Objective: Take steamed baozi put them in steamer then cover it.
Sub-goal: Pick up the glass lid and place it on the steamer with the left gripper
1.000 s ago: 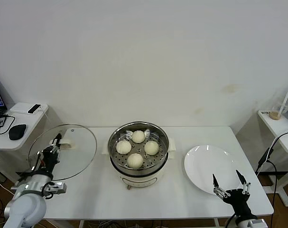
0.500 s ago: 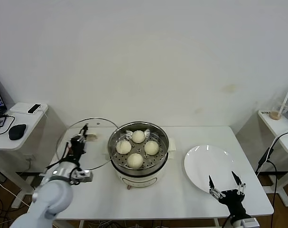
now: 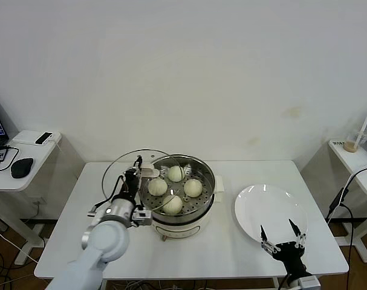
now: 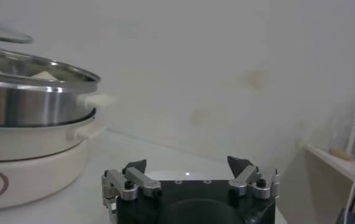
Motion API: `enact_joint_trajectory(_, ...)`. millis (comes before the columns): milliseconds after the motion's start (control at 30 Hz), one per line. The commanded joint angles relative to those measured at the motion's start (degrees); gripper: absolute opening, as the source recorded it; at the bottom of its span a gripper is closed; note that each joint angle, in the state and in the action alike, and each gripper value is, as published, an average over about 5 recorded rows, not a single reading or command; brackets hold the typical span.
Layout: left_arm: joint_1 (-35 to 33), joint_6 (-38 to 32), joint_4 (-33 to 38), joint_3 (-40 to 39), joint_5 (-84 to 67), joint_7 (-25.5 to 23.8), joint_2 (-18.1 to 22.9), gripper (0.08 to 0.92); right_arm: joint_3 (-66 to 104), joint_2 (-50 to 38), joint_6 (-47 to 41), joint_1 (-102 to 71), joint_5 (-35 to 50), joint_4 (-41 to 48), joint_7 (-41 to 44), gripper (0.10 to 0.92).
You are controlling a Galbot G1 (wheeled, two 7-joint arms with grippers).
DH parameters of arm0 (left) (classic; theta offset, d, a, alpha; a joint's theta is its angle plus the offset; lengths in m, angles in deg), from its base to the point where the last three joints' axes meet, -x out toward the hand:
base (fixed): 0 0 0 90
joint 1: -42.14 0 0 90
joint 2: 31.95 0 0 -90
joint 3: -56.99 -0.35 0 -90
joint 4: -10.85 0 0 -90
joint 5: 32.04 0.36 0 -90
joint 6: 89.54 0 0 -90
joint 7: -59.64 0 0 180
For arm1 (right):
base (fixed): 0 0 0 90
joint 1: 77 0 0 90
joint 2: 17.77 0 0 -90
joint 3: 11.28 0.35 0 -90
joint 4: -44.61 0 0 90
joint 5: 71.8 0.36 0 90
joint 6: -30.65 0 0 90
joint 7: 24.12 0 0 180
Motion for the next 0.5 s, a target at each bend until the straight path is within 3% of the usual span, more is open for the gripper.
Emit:
enact_joint_trajectory(33,4.75,1.97,-2.84,-6.46,5.87,-2.86,10.12,0.136,-0.78,0.36,0.02,0.15,-1.48,1.29,-0.06,0.823)
enact_joint_trajectory(267,5.23,2.23,-6.26,-7.77,7.6,-2.53,15.44,0.136,-1.25,0.39,0.09,0.2,-1.65,1.72,-0.04,0.823)
enact_joint_trajectory(500,4.7,2.18,-8.75,-7.9,9.56,-2.47,18.01,0.136,-1.89,0.57,0.26,0.17,-2.1,2.22,-0.03,0.823)
